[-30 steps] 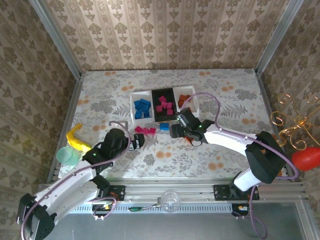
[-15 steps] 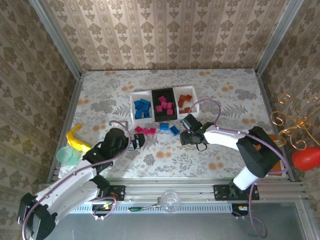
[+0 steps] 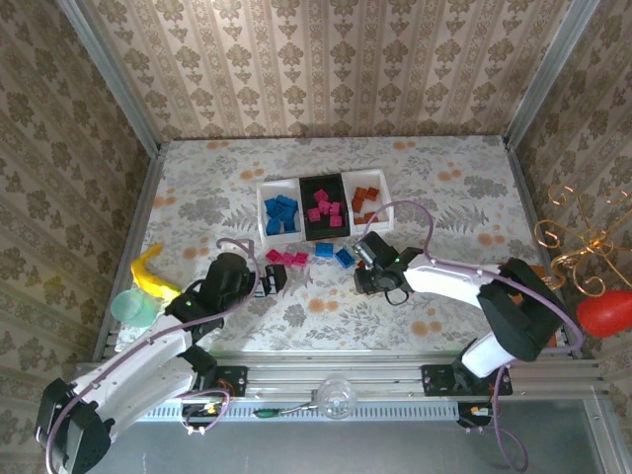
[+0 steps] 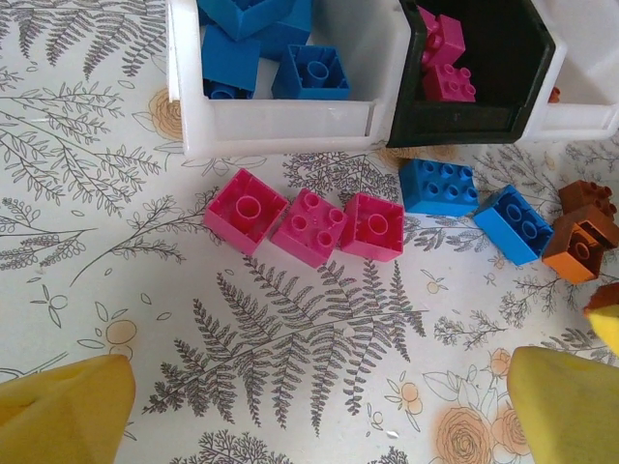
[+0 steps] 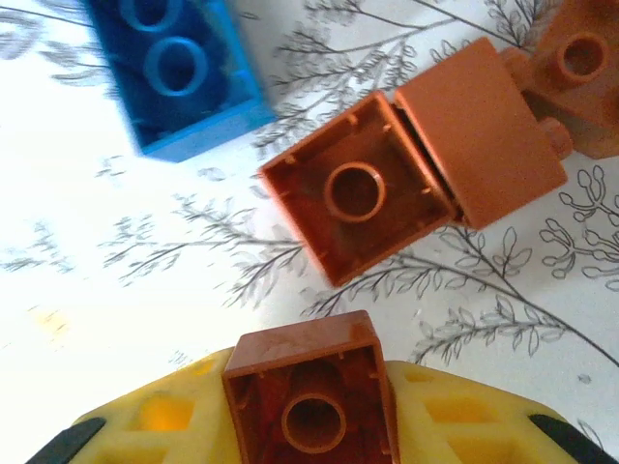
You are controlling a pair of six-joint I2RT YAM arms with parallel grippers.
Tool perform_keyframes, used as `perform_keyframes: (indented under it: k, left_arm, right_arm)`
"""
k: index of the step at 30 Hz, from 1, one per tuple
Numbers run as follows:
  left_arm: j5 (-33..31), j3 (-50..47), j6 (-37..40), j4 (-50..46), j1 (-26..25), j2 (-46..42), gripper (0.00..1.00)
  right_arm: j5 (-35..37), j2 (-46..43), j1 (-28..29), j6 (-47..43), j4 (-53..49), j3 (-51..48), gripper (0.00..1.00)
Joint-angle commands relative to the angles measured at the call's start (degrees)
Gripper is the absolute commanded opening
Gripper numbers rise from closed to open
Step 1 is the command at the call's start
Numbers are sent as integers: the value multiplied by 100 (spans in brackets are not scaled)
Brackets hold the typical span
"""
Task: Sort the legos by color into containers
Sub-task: Pick up the lego from the center of the table, then place the lego in the container.
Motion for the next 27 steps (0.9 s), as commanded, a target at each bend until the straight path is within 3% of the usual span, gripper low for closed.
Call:
perform_keyframes:
  k: [1,3,7,13,19,21,24,27]
  left_arm:
    - [144,45,123,213,47,30,100]
    - [189,38,111,281,47,81,100]
    - [220,45,62,378,46,232,100]
    - [373,115,13,381,45,455,100]
    - [313,185,66,109,48,427,100]
    - [271,178,75,65,53,418,100]
    - [302,193,116,83,98,490,99]
    - [389,318,199,96,189,823,94]
  right_arm:
    - [-201,-576,18,-14,-182,118,32]
    - [-83,-892,-36,-82,-226,354,32]
    - [114,-653,-450,-200,-56,1034,32]
    - [363,952,-1135,-152,160,2447,32]
    - [579,2368,-1523,-49,-260,3895,34]
    - [506,2640,-1613,2,-335,4204,42]
    - [330,2822,-1654,-10,-457,4555,69]
    - [184,2541,-1553,-22,-337,4409,75]
